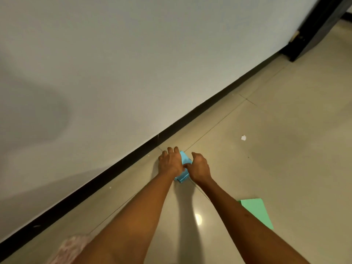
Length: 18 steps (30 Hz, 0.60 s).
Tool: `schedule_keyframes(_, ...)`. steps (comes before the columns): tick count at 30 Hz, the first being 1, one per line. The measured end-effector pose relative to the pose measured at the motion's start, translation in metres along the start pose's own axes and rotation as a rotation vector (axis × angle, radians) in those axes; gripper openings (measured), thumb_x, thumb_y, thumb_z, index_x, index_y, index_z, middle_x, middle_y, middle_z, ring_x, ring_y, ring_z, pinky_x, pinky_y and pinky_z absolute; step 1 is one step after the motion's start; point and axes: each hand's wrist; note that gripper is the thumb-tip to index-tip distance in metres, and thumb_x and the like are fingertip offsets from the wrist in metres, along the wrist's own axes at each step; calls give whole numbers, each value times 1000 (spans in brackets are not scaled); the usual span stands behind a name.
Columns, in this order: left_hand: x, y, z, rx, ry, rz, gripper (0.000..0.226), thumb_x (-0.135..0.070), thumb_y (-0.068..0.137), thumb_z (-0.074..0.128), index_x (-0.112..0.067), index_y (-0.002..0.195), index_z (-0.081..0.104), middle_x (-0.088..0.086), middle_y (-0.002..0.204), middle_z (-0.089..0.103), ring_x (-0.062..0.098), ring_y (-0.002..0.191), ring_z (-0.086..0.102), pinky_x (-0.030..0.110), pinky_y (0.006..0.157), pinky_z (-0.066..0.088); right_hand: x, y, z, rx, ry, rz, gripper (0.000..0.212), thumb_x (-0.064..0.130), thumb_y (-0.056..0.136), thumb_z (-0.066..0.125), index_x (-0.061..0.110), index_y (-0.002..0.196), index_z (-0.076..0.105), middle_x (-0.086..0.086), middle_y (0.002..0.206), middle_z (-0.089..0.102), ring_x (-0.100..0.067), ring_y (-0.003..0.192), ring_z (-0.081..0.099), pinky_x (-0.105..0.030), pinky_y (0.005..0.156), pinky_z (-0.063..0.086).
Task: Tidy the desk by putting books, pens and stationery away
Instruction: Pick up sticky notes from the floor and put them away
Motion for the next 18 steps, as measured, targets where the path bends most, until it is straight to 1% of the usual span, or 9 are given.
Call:
schedule_keyframes(3, -3, 9, 18, -2, 33, -33, 87, -34, 76, 75, -14, 144, 23, 15, 139, 40, 30, 127, 40, 40, 103, 38, -11, 10, 16, -7, -60, 18, 36, 18, 86, 63, 4, 118, 54, -14, 124, 56, -30, 108, 55, -42, 92, 50)
schedule_keyframes(6, 0, 14, 26, -31, 168, -14, 87, -35, 76, 75, -13, 143, 23, 16, 139, 39, 31, 127, 39, 39, 104, 37, -21, 15, 23, 20, -31, 57, 35, 15, 86, 62, 2, 117, 53, -16, 123, 55, -33, 112, 51, -40, 92, 49)
schedule_keyframes(8, 4, 19, 24, -50, 188, -26, 86, -38, 74, 76, -14, 140, 27, 15, 138, 37, 31, 125, 40, 39, 103, 37, -24, 19, 24, 18, -15, 66, 33, 12, 88, 58, 1, 119, 52, -17, 124, 53, -34, 115, 47, -37, 92, 43)
schedule_keyframes(11, 4, 27, 20, -40, 126, -64, 79, -38, 71, 79, -14, 132, 35, 15, 133, 39, 30, 122, 43, 38, 99, 40, -31, 27, 24, 0, 34, 85, 38, 12, 89, 57, 2, 125, 51, -17, 127, 52, -34, 119, 44, -36, 95, 41)
schedule_keyframes(13, 4, 31, 17, -38, 95, -65, 70, -34, 73, 79, -14, 128, 41, 13, 130, 45, 30, 121, 45, 38, 98, 41, -32, 32, 24, -8, 61, 95, 42, 12, 88, 60, 2, 128, 51, -16, 130, 52, -34, 122, 43, -37, 97, 41)
schedule_keyframes(15, 5, 36, 15, -39, 40, -51, 59, -30, 76, 77, -13, 125, 47, 12, 127, 53, 28, 118, 51, 37, 96, 45, -36, 35, 24, -13, 87, 111, 45, 14, 84, 66, 3, 126, 54, -15, 128, 55, -33, 121, 45, -38, 96, 42)
schedule_keyframes(18, 9, 42, 9, 24, -214, -65, 36, -18, 80, 74, -7, 111, 59, 14, 118, 63, 27, 107, 62, 33, 87, 51, -39, 37, 26, 0, 171, 145, 50, 14, 77, 74, 7, 124, 59, -13, 122, 61, -31, 115, 52, -40, 95, 48)
Point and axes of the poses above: each hand's wrist, its own y-axis towards the middle knuckle, its own z-axis out of the palm, x = y × z
